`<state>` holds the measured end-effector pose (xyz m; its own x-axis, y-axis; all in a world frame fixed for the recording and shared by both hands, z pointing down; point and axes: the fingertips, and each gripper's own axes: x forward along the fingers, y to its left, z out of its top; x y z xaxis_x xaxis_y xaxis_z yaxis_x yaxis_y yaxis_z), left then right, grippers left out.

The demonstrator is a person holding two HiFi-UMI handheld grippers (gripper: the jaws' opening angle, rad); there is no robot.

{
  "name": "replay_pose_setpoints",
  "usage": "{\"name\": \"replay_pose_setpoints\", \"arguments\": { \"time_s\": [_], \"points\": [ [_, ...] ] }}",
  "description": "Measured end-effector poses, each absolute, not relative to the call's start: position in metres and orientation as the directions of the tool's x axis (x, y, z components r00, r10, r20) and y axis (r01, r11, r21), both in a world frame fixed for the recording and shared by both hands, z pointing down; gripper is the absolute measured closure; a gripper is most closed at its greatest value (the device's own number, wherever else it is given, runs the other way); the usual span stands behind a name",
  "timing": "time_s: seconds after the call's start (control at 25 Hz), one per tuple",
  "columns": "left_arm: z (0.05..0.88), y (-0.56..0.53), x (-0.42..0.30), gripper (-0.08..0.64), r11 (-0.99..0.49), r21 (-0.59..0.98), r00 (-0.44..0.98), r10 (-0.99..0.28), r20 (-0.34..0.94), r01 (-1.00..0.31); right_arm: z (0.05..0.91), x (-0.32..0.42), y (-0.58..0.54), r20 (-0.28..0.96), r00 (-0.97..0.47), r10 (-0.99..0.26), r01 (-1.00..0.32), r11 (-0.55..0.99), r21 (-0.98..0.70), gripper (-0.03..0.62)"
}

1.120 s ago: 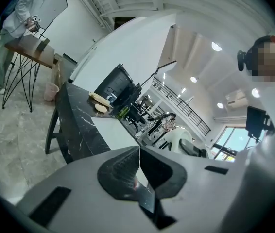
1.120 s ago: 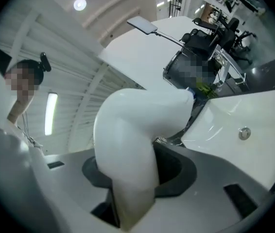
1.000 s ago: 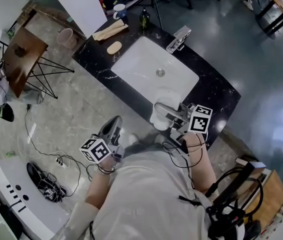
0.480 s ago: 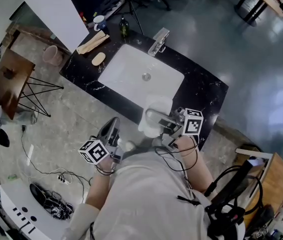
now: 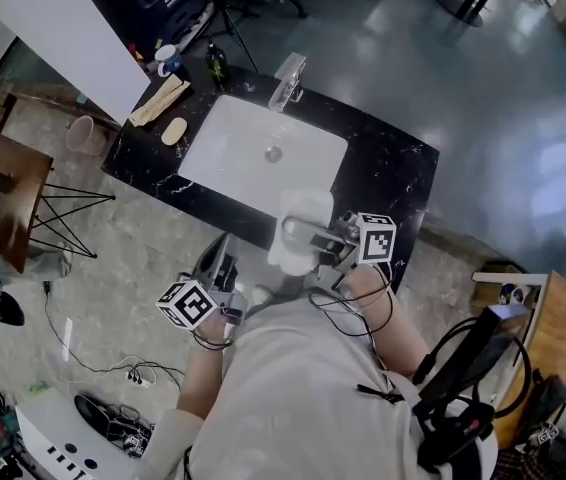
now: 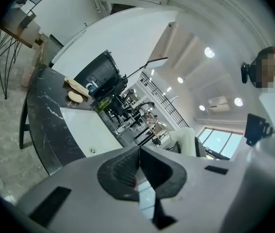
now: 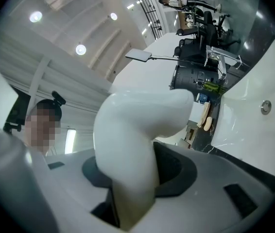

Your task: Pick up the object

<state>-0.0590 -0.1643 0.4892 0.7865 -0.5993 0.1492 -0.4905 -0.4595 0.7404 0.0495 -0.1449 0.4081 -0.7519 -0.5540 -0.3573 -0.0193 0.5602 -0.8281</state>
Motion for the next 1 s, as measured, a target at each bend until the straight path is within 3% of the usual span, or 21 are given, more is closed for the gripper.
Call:
{"name": "replay_pose_setpoints", "arguments": {
  "time_s": [1.0],
  "points": [
    [0.489,-0.162,-0.059,0.552,-0.46,0.755,0.796,-0.591,0.132,-0.467,0.42,0.068,-0.145,-0.327,-0.705,-0.629,-0.07,0.521,-0.851,0.402]
  ]
}}
